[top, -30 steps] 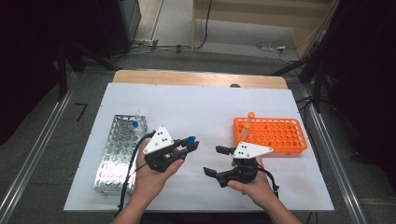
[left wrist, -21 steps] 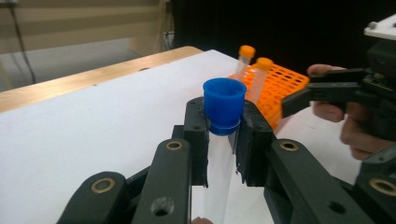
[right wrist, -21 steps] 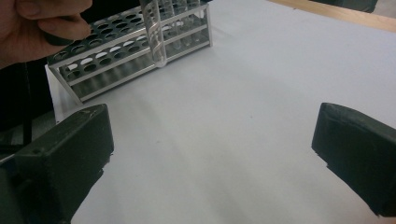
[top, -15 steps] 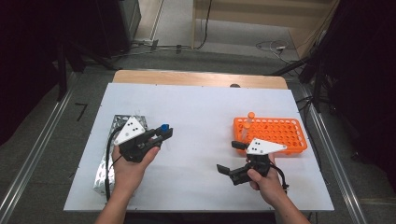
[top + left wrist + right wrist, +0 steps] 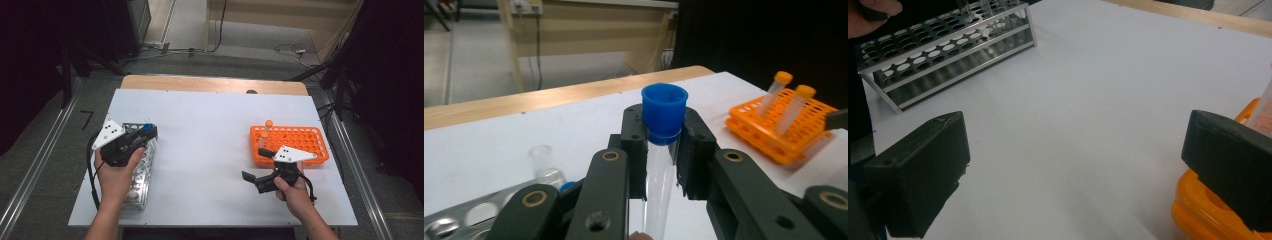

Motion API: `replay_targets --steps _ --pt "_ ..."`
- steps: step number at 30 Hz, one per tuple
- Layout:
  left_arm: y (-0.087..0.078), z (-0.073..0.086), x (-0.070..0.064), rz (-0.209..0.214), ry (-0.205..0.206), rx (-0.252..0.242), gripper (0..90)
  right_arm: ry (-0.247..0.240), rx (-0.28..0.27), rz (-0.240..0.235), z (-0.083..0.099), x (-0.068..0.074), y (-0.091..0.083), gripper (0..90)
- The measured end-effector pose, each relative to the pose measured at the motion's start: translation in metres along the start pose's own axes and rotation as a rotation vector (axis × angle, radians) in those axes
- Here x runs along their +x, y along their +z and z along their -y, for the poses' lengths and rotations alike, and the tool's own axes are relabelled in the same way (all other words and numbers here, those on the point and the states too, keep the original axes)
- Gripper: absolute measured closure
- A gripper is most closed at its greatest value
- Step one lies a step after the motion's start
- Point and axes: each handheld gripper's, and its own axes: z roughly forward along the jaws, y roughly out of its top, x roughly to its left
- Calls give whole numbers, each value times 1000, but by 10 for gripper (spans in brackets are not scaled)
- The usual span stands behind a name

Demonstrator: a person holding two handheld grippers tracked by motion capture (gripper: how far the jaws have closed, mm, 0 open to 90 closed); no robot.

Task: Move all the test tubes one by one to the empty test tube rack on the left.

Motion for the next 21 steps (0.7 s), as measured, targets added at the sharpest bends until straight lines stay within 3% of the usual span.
replay_targets --steps 12,21 --pt "-9 6 18 -96 -2 -5 771 -1 -2 18 3 -6 -5 0" --pt "-2 16 17 -135 16 54 771 9 -22 51 4 -13 -13 0"
